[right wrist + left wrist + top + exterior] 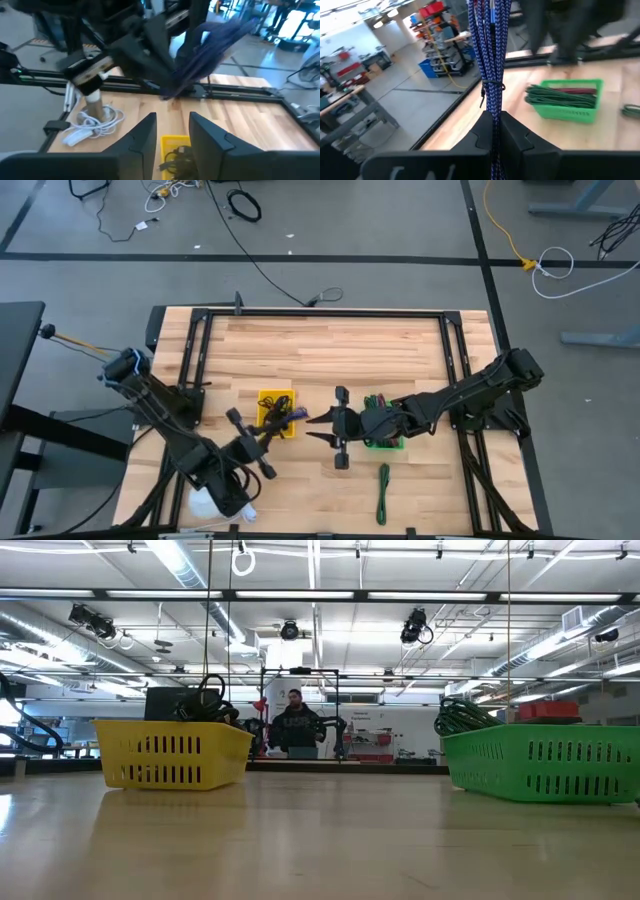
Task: Pick & Place USB Port
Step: Put the black blue charger cable into the green bin
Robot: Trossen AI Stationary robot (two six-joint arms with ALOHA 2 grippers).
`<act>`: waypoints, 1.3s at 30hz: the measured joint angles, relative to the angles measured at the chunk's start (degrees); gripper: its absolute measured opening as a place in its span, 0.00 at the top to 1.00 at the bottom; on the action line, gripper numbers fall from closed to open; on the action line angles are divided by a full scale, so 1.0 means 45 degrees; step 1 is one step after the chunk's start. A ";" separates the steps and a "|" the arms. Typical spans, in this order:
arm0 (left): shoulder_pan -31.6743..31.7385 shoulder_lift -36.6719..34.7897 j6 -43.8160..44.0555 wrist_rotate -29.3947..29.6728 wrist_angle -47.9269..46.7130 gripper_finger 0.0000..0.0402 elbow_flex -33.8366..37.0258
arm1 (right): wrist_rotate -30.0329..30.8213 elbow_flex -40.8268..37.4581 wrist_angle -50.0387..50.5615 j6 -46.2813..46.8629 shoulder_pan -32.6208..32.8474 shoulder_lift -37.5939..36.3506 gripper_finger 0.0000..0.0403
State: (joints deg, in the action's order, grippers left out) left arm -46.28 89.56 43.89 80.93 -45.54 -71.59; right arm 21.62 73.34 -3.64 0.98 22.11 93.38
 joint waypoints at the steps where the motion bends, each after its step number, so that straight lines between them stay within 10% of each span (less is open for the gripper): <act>1: 0.0006 0.0047 -0.0649 -0.0168 0.0532 0.96 0.0000 | 0.0119 0.0000 -0.0016 -0.0088 -0.0001 0.0000 0.71; 17: 0.2248 0.0231 -0.8707 -0.4489 0.7177 0.96 0.0005 | 0.1103 0.0000 -0.0566 -0.0804 0.0019 -0.0120 0.71; 39: 0.3549 -0.0074 -0.9575 -0.5032 0.7015 0.92 -0.0001 | 0.3616 0.0019 0.1498 0.0076 -0.0105 -0.0659 0.95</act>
State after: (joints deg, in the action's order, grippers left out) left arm -30.31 89.23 0.80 58.29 -13.97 -71.60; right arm 37.89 73.43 3.10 1.32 21.64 90.42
